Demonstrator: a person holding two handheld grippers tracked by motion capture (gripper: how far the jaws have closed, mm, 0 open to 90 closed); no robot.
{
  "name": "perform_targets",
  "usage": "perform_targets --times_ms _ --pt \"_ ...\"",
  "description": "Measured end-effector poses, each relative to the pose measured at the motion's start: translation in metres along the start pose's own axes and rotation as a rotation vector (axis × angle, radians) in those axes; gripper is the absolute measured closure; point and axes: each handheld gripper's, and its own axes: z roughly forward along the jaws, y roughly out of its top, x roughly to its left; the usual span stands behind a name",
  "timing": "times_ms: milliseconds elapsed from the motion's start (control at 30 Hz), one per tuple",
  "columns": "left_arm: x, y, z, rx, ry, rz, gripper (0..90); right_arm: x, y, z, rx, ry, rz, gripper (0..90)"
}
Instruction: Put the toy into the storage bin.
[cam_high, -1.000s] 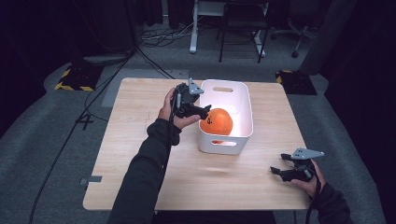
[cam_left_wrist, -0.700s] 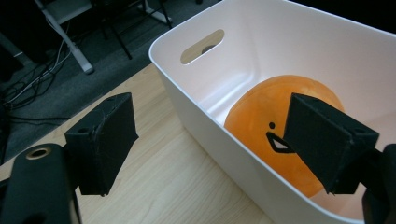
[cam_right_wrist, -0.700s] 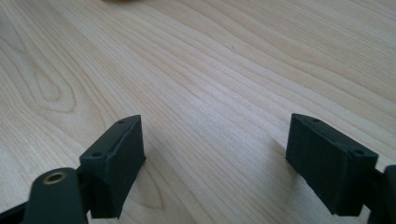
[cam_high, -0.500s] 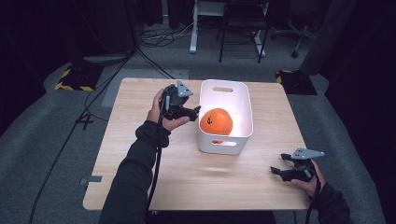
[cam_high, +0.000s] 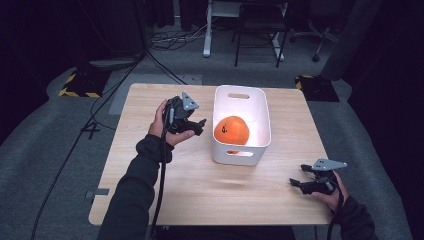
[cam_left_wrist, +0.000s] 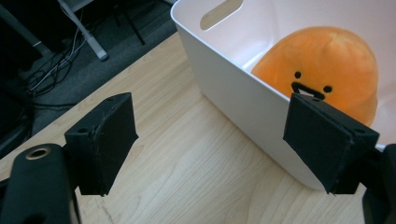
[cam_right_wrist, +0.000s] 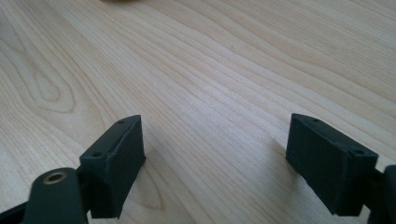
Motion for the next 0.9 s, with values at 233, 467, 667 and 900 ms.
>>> perform_targets --times_ms 233,467,667,900 --pt "-0.005 -0.015 -0.001 0.031 0.010 0.026 17.2 0.001 0.000 0.000 -0.002 0.000 0.011 19.3" --pt "-0.010 -0.035 0.001 0.079 0.016 0.050 17.1 0.000 0.000 0.000 0.001 0.000 0.002 19.3" --pt "-0.013 -0.051 0.001 0.104 0.022 0.056 17.0 0.000 0.000 0.000 0.000 0.000 0.002 19.2" --pt "-0.017 -0.073 0.001 0.140 0.032 0.074 17.0 0.000 0.000 0.000 0.000 0.001 0.003 19.2"
